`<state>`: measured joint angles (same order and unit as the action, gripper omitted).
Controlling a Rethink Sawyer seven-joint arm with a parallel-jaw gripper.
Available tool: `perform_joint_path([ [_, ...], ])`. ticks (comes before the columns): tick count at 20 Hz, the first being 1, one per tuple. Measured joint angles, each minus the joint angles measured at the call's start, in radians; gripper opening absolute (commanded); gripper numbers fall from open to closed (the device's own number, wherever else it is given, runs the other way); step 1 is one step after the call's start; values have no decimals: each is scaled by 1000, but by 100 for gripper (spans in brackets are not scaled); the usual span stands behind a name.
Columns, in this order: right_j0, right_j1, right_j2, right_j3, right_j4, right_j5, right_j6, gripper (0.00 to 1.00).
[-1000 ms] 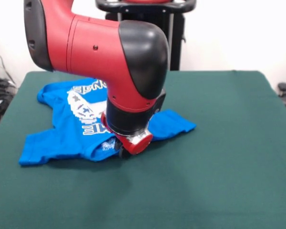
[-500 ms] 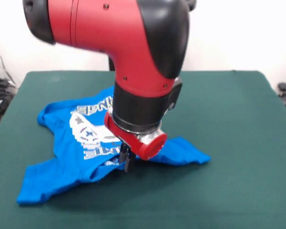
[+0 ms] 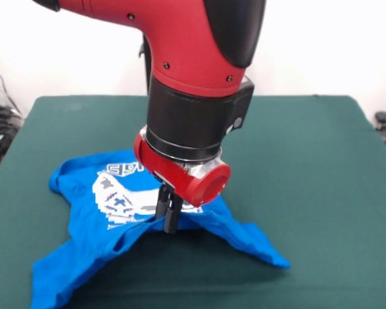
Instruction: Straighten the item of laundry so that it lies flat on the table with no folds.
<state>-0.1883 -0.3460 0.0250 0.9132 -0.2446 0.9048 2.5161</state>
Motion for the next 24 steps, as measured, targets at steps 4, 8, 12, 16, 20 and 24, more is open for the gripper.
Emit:
perform_joint_path([
  [4,0,-6,0,-3,0,-8,0,0],
  [8,0,-7,0,-3,3,-27,0,0],
  [12,0,-3,0,-3,3,-78,0,0],
  [16,0,0,0,-3,3,-112,0,0],
  [20,3,1,0,-3,4,-149,0,100],
  [24,11,1,0,-3,3,-163,0,100],
])
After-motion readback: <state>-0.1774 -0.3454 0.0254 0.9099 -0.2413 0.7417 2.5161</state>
